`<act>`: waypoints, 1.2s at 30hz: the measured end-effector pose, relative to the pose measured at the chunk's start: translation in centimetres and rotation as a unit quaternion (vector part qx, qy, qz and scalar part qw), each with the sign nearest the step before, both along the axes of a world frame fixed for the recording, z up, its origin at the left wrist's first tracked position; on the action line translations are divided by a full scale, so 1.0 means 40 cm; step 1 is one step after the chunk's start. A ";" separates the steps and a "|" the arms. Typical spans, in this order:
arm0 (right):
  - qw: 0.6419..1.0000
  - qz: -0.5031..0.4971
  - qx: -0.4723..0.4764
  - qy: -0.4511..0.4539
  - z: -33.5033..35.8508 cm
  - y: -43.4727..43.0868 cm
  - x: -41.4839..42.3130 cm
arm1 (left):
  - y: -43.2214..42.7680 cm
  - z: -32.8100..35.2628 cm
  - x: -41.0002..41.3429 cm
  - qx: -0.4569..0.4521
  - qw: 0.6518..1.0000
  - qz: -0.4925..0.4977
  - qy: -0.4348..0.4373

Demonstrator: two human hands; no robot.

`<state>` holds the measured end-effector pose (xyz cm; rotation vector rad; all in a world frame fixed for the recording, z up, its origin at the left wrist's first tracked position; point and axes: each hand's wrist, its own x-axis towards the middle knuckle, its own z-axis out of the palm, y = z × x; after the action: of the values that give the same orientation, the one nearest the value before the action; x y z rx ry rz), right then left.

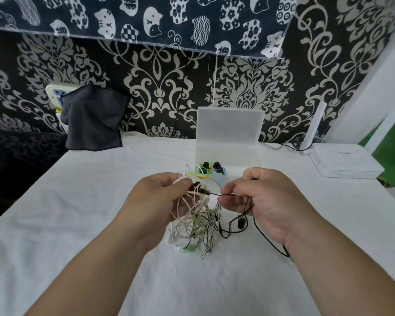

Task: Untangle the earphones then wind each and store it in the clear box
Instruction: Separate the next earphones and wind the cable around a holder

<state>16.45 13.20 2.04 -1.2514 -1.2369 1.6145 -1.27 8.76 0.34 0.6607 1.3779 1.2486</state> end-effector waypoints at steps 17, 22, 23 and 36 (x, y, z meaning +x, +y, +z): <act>0.956 0.060 0.209 -0.199 -0.035 -0.027 -0.037 | -0.021 0.026 0.038 0.074 0.925 0.018 0.373; 0.940 0.029 0.243 -0.239 -0.038 -0.011 -0.022 | -0.015 0.021 0.027 0.060 0.959 0.026 0.276; 0.939 0.022 0.243 -0.241 -0.039 -0.006 -0.018 | -0.014 0.018 0.025 0.057 0.968 0.026 0.244; 0.946 0.084 0.228 -0.212 -0.043 -0.021 -0.023 | 0.000 -0.008 0.014 0.060 0.989 0.029 0.132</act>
<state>15.52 12.38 0.34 -1.2452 -1.9026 1.0929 -0.71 8.74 0.03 0.9014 1.5551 1.3345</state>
